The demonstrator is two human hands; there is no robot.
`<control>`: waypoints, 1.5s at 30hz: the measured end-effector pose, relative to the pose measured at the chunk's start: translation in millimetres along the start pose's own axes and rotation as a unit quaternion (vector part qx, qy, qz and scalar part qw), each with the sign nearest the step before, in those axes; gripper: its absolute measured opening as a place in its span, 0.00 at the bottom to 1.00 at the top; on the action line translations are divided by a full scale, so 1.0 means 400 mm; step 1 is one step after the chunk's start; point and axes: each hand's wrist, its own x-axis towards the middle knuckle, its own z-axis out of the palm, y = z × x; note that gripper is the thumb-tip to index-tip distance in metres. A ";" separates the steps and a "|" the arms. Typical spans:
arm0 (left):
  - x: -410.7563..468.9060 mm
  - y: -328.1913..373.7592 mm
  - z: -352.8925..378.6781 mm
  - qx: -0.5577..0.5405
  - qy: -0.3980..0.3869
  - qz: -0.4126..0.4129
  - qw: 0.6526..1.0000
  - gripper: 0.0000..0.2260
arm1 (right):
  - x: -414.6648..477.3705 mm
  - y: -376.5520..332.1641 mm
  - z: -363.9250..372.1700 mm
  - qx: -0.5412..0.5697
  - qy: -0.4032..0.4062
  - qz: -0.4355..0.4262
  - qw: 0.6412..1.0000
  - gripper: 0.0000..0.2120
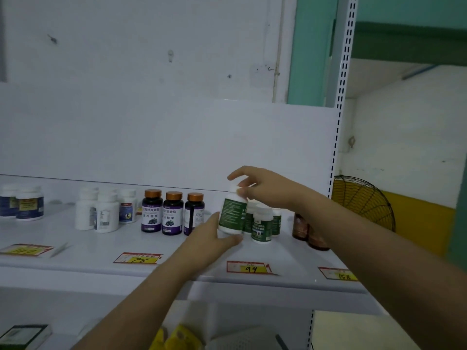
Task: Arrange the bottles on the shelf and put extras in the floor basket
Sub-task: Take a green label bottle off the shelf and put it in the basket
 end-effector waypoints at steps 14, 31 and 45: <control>-0.021 0.050 0.069 -0.033 0.149 0.004 0.988 0.22 | -0.033 0.007 0.001 0.062 0.053 0.054 0.995 0.14; -0.019 0.069 0.060 -0.060 0.119 0.015 0.991 0.21 | -0.037 0.030 0.026 0.117 0.085 0.010 0.989 0.14; -0.003 0.066 0.051 0.014 0.243 0.001 0.970 0.25 | -0.031 0.018 0.045 0.130 0.095 0.032 0.986 0.25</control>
